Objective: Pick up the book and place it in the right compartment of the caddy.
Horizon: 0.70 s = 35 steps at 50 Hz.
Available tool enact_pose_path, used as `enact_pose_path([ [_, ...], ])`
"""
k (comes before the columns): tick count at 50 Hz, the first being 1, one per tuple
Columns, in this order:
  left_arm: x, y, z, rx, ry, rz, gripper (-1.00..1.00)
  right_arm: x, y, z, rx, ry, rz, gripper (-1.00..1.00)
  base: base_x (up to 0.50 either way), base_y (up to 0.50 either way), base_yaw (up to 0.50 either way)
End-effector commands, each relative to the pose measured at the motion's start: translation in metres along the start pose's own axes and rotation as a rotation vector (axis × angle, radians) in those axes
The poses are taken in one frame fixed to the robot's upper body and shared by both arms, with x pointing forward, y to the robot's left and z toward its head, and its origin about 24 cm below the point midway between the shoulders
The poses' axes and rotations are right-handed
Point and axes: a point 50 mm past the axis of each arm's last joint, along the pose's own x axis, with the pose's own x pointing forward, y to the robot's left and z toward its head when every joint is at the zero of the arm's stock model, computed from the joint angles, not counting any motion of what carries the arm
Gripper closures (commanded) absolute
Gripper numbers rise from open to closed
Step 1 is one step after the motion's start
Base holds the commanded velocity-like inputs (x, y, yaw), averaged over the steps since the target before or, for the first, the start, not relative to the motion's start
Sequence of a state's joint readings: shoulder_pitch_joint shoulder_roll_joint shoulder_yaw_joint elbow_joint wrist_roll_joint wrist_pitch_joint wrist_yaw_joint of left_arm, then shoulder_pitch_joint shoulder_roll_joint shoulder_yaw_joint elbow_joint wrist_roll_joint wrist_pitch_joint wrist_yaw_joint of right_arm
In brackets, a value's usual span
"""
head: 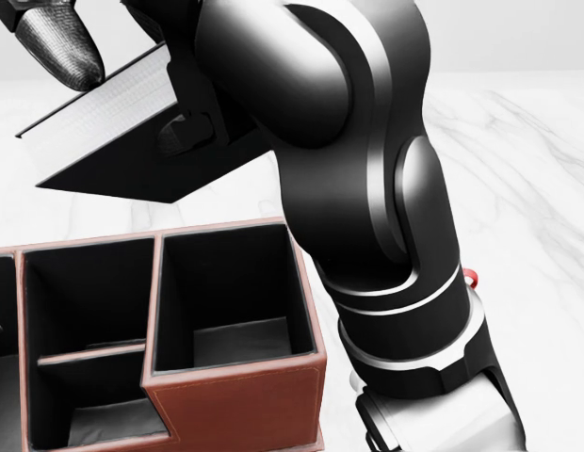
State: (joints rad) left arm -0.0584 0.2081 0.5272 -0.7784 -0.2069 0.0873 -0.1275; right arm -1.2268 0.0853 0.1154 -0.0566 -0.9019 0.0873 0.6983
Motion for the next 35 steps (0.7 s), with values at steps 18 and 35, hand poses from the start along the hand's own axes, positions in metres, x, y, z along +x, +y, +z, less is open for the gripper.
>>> enact_pose_path([
  [18, 0.0, 0.0, -0.004, -0.001, 0.017, 0.0, -1.0, -0.008, 0.018, -0.014, 0.074, 0.04, 0.029, 1.0, 0.0, 0.0, 0.0],
  [35, 0.001, -0.001, -0.009, -0.005, 0.033, 0.0, -1.0, -0.012, 0.052, -0.034, 0.211, 0.086, 0.084, 1.0, 0.0, 0.0, 0.0],
])
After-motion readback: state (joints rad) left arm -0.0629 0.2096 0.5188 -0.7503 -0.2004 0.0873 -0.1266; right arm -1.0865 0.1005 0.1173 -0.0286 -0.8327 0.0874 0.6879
